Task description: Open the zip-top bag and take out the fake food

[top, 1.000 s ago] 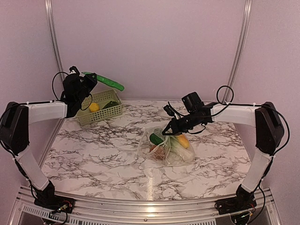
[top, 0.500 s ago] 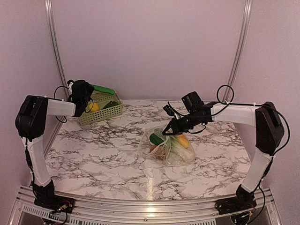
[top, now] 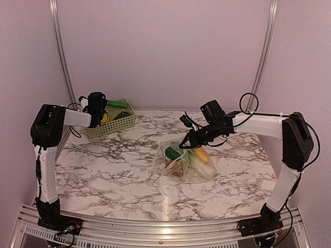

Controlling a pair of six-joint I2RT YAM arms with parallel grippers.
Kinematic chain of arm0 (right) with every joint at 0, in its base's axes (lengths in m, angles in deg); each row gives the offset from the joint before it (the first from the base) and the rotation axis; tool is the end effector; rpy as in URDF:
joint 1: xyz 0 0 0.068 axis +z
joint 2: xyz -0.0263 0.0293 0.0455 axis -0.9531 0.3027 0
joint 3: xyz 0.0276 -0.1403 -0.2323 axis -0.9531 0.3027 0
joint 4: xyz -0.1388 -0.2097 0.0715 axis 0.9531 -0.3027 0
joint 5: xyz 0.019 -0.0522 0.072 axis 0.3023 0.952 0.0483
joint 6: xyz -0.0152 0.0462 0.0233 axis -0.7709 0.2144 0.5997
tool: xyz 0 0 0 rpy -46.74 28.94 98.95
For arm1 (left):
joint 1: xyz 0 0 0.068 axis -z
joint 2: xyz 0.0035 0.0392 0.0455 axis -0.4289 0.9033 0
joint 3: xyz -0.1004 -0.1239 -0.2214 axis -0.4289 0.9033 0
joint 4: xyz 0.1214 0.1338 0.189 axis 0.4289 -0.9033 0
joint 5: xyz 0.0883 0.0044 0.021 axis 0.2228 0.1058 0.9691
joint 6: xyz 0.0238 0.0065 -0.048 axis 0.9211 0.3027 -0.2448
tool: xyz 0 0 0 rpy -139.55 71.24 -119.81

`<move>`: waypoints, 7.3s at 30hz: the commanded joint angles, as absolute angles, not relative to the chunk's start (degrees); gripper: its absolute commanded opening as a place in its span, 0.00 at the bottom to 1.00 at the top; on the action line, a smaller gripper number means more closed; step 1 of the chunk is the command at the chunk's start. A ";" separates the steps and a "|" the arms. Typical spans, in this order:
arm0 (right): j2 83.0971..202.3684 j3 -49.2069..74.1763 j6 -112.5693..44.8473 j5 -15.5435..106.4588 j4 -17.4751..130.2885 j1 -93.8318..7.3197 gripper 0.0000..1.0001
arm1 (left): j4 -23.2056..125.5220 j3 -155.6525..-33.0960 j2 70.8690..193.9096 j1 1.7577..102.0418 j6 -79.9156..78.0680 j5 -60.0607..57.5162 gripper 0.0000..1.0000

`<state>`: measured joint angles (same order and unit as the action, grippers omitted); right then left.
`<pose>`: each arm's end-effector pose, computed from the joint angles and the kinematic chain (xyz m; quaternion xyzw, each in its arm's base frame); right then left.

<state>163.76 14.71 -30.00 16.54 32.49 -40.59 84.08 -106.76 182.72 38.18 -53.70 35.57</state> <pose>0.3122 0.2185 0.2244 -0.2624 0.8676 0.3860 0.1715 0.4940 -0.0946 0.2003 -0.4622 0.5775 -0.2600 0.6207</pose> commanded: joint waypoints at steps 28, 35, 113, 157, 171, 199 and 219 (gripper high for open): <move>160.67 17.01 -30.65 16.56 33.58 -40.75 0.00 | 81.30 -81.29 155.42 40.24 -35.29 5.85 0.65; 159.86 18.55 -30.00 15.51 34.26 -40.79 0.00 | 77.04 -74.82 150.60 51.15 -25.33 -2.49 0.65; 161.17 21.65 -28.43 16.54 35.82 -40.34 0.00 | 55.44 -78.69 145.98 66.13 21.21 3.17 0.40; 163.63 9.74 -31.55 16.10 29.10 -40.93 0.00 | 38.88 -125.96 185.66 35.33 -6.76 1.53 0.72; 165.45 7.25 -27.63 14.11 32.39 -40.68 0.00 | 61.20 -87.14 157.44 42.67 -19.76 -8.64 0.75; 172.45 -0.80 -19.77 14.95 38.89 -35.83 0.00 | 89.19 -81.95 172.35 70.08 -50.25 -10.97 0.66; 165.76 12.50 -25.19 19.67 30.86 -56.75 0.43 | 87.80 -87.73 181.10 70.31 -55.96 -11.47 0.71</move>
